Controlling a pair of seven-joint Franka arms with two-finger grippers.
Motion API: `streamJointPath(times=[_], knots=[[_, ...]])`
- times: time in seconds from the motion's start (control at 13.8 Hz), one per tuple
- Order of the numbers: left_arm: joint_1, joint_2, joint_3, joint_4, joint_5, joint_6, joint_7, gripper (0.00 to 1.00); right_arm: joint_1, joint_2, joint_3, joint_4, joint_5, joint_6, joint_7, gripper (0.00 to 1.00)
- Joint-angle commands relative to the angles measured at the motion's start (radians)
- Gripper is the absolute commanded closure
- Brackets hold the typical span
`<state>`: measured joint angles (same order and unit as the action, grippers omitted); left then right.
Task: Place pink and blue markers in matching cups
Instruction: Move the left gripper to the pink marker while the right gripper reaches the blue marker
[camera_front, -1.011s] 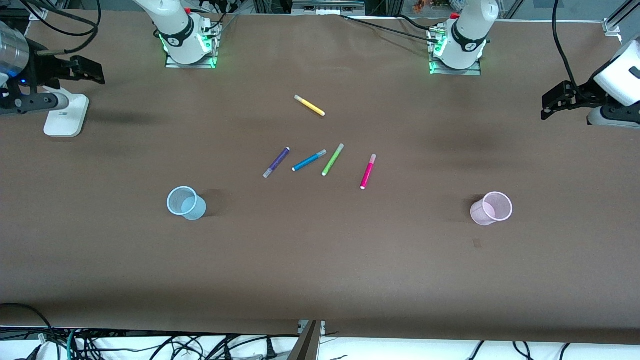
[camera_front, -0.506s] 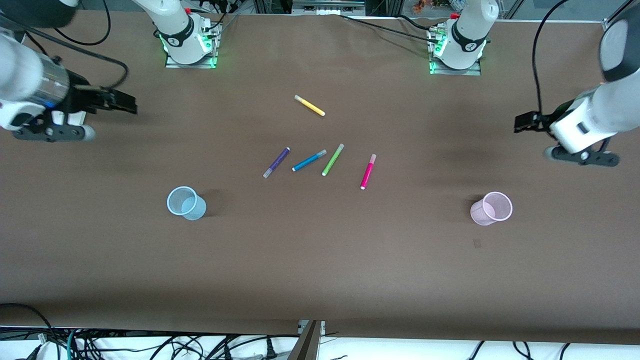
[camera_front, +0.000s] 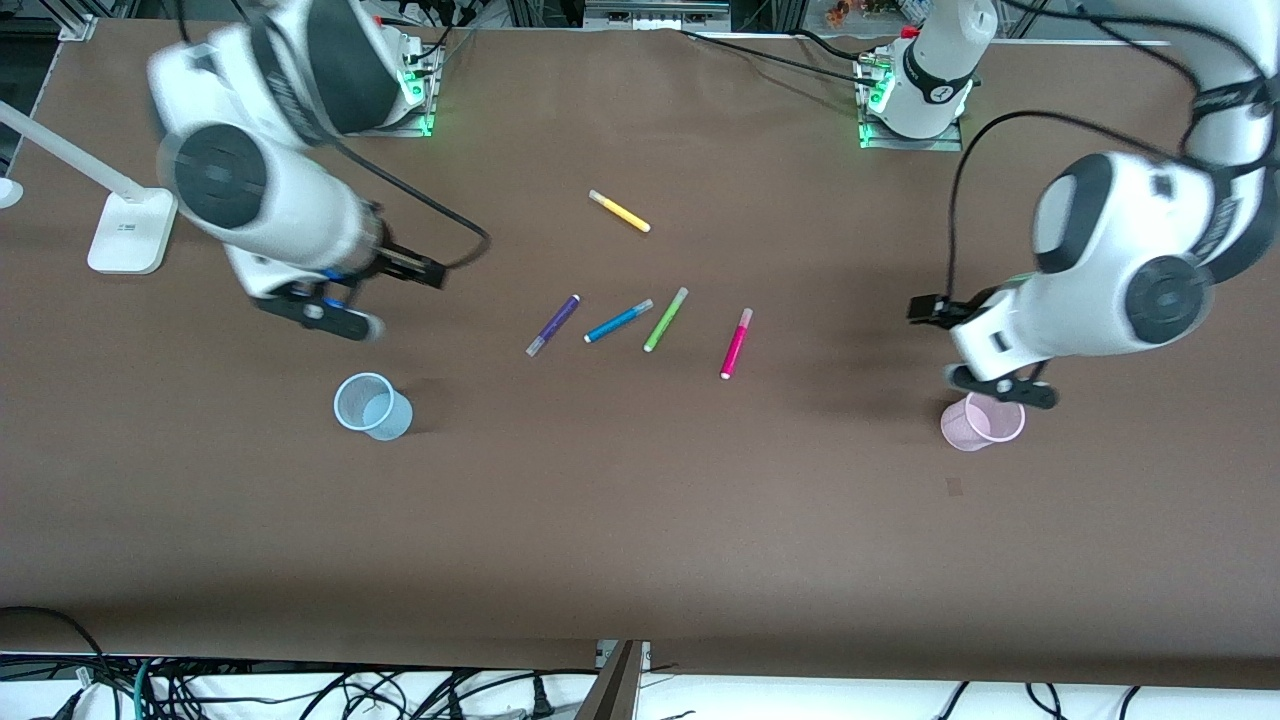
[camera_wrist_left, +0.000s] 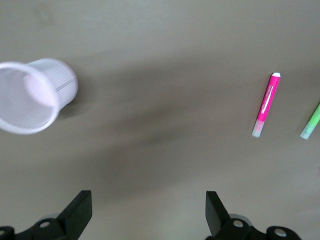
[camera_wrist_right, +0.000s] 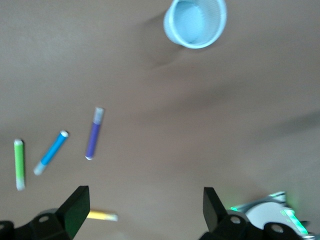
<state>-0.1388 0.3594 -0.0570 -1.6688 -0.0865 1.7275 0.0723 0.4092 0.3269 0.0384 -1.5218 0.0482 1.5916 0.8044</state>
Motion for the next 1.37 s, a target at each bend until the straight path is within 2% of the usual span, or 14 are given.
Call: streamJointPath(times=[0.0,0.29,0.51,0.72,0.94,1.3], knots=[[-0.057,0.053,0.008,0.006,-0.010,0.058,-0.008,0.00,0.060,0.084,-0.008,0.005,0.018,0.102,0.142,0.00],[-0.129,0.062,0.008,-0.129,-0.010,0.245,-0.014,0.00,0.163,0.208,-0.008,0.006,0.048,0.273,0.344,0.00],[-0.263,0.104,0.009,-0.156,0.011,0.332,-0.178,0.00,0.226,0.289,-0.008,0.008,0.048,0.391,0.479,0.01],[-0.311,0.108,0.009,-0.267,0.077,0.533,-0.197,0.00,0.255,0.348,-0.008,0.011,0.051,0.491,0.605,0.01],[-0.346,0.116,0.008,-0.322,0.077,0.633,-0.197,0.00,0.264,0.374,-0.008,0.011,0.048,0.519,0.639,0.01],[-0.389,0.115,0.005,-0.374,0.077,0.710,-0.197,0.00,0.264,0.376,-0.008,0.011,0.050,0.518,0.639,0.01]])
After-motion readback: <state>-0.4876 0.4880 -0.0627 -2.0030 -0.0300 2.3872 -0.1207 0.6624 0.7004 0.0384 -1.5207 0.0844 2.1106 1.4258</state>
